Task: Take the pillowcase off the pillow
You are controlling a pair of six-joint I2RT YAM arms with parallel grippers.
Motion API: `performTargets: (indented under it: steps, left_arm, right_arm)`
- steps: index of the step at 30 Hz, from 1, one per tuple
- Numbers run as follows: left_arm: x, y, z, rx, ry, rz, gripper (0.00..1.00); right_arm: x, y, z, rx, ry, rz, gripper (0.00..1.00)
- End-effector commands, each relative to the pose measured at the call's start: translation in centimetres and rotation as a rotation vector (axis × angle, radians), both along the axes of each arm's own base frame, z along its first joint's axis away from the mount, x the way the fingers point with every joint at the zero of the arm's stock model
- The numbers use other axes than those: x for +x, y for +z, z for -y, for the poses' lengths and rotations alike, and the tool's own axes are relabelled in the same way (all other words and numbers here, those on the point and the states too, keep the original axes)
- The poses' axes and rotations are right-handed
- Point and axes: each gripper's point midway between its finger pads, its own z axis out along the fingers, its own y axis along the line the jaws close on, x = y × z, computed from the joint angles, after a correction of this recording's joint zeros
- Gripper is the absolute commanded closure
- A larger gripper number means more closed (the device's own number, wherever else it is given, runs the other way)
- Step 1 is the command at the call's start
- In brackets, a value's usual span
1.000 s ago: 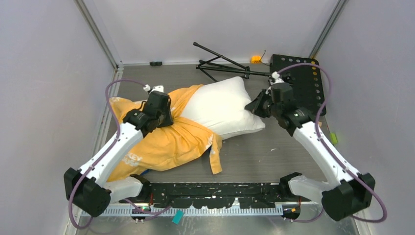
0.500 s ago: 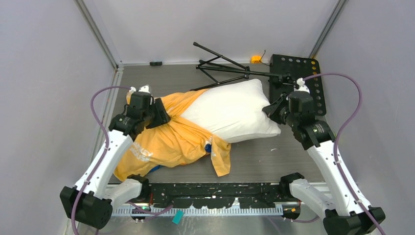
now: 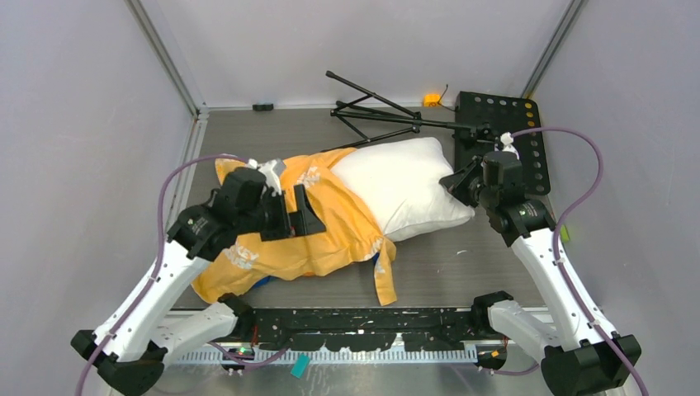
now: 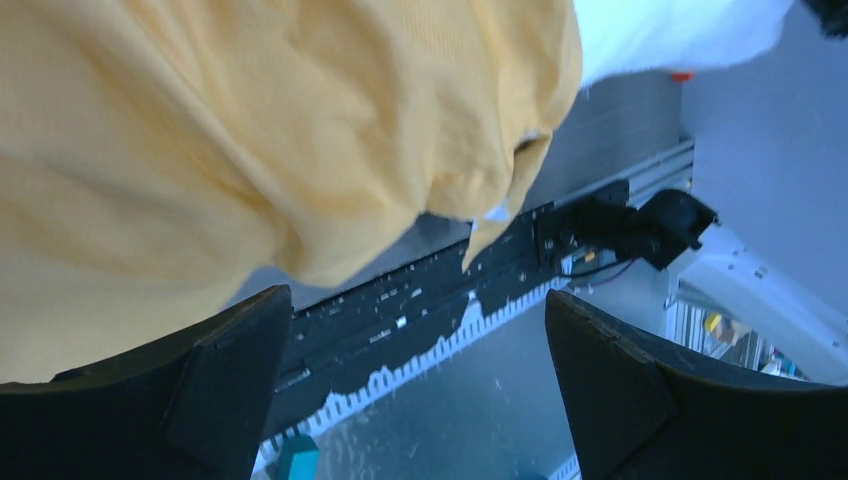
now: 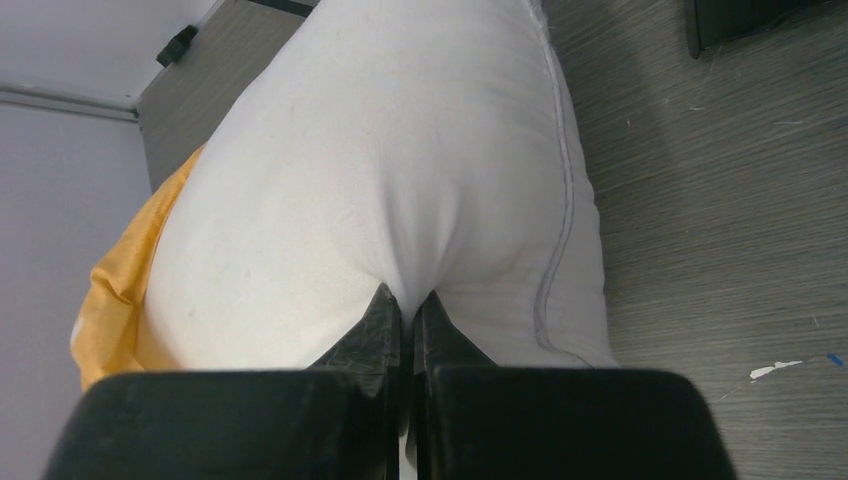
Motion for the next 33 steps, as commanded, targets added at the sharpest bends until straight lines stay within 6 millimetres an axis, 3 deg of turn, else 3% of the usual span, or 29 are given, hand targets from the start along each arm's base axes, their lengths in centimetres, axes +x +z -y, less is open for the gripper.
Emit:
performTargets:
  steps: [1,5,9,13,16,19,22,29,33]
  left_arm:
    - [-2.7,-2.8,0.4,0.046,0.107,-0.102,0.01]
    - [-3.5,-6.1,1.8,0.054,0.149,-0.136,0.0]
    - [-2.5,-8.7,1.8,0.102,0.214,-0.134,0.0]
    - [-0.7,-9.3,2.5,0.089,0.247,-0.081,0.02]
    - [0.5,-9.7,3.8,0.073,0.243,-0.062,0.19]
    - [1.2,-10.3,3.3,0.15,0.253,-0.05,0.56]
    - [2.5,-9.7,-0.6,0.324,0.321,0.04,0.99]
    - [5.5,-5.8,-13.2,0.496,0.55,0.097,1.0]
    - [5.7,-3.4,-21.5,0.602,0.79,0.077,1.0]
  right_arm:
    - [1.9,3.0,0.6,0.035,-0.061,0.126,1.0]
    - [1.9,2.8,0.6,0.037,-0.069,0.126,1.0]
    - [1.9,2.9,0.4,0.048,-0.06,0.129,1.0]
    - [1.6,3.3,0.6,0.044,-0.065,0.141,1.0]
    - [1.5,3.2,0.7,0.038,-0.068,0.137,1.0]
    - [1.3,3.1,0.9,0.029,-0.07,0.131,1.0]
    - [1.0,3.3,1.9,-0.017,-0.105,0.135,1.0]
    - [-0.2,5.4,8.0,-0.22,-0.347,0.147,1.0]
    - [-1.1,7.2,10.5,-0.282,-0.458,0.183,1.0]
